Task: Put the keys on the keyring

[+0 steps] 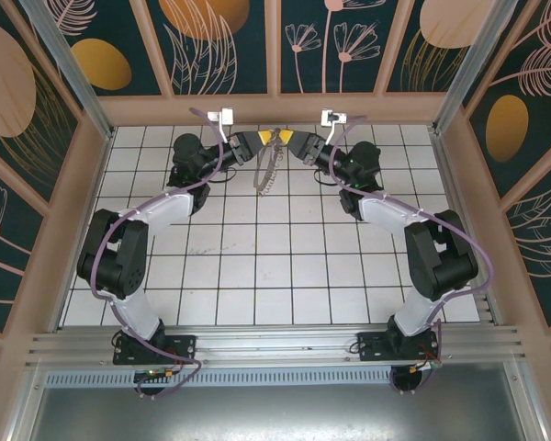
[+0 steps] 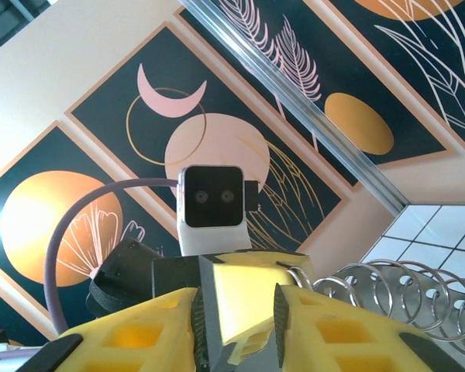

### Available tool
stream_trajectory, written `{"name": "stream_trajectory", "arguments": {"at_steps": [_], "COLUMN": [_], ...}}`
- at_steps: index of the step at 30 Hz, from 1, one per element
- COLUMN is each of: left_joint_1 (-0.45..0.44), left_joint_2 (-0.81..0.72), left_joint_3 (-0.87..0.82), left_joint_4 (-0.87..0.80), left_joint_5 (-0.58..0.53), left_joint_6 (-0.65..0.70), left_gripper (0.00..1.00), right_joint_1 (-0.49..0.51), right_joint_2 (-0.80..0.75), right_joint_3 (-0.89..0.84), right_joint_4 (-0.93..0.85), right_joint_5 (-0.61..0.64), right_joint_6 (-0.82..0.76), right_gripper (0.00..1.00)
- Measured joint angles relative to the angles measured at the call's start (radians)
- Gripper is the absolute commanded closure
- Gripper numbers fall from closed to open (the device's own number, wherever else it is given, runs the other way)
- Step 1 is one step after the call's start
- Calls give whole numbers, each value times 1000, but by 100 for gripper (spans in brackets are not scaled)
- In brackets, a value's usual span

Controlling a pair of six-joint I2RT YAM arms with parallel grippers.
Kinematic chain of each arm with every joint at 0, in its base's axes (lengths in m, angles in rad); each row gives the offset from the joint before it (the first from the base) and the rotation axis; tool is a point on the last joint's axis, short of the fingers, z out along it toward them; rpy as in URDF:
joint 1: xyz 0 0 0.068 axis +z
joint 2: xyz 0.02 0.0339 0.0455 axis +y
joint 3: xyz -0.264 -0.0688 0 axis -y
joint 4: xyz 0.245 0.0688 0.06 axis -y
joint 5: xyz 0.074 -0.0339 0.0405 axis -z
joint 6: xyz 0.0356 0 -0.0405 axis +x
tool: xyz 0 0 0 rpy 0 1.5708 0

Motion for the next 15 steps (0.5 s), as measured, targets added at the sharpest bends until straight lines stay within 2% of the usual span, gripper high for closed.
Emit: {"name": "stream_trajectory", "arguments": {"at_steps": [15], "left_joint_1": [-11], "left_joint_2": [-2], "left_joint_3": [9], "left_joint_4": [2], "left_joint_5": [16], "left_joint_6": [2], "left_gripper": [100], "right_joint_1": [11], "right_joint_2": [20], "right_joint_3": [15], "right_joint_4": [-10], "right_joint_5": [0], "right_joint_6": [0], "right_gripper": [70]}}
